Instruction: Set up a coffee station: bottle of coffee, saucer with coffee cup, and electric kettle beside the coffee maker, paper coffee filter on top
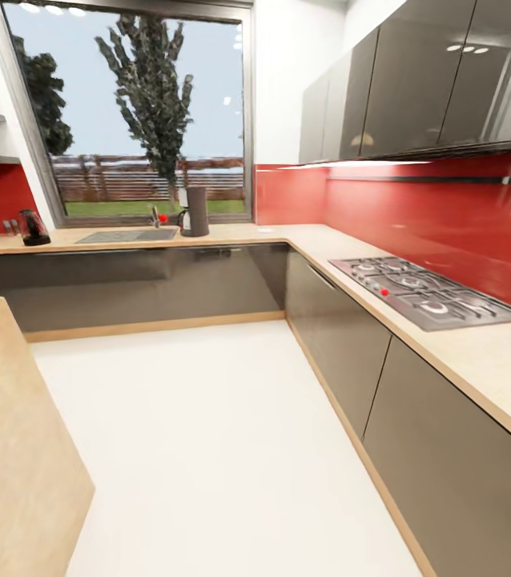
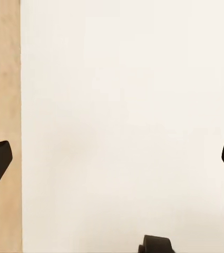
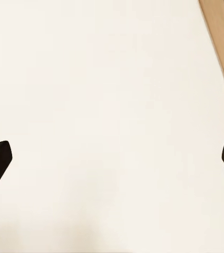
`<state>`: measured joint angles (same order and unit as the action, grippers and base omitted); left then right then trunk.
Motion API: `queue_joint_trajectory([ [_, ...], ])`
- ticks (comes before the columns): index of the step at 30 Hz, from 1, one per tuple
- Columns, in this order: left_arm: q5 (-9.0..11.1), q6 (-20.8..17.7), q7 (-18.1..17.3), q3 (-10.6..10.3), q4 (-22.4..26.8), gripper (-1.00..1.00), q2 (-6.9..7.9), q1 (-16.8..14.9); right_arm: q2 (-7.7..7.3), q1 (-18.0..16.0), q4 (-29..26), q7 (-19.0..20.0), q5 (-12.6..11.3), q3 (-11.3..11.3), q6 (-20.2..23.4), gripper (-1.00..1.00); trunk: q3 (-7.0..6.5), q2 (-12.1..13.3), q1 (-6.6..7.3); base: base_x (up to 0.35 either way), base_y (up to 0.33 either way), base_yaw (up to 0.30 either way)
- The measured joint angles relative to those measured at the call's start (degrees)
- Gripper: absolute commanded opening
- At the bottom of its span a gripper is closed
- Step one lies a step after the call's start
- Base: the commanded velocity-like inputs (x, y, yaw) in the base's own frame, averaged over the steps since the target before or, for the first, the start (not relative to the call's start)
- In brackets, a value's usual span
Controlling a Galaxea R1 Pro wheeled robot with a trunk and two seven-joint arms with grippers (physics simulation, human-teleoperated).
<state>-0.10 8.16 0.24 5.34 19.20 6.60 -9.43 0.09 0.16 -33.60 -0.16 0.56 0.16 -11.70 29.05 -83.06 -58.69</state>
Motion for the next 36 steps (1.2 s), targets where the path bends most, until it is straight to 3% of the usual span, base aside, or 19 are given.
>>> queue_joint_trajectory([
  [36, -0.06, 0.00, 0.00, 0.00, 0.00, 1.00, 0.00, 0.03, 0.00, 0.00, 0.06, 0.00, 0.01, 0.00, 0.00, 1.00, 0.00, 0.00, 0.00, 0.337, 0.000, 0.000],
])
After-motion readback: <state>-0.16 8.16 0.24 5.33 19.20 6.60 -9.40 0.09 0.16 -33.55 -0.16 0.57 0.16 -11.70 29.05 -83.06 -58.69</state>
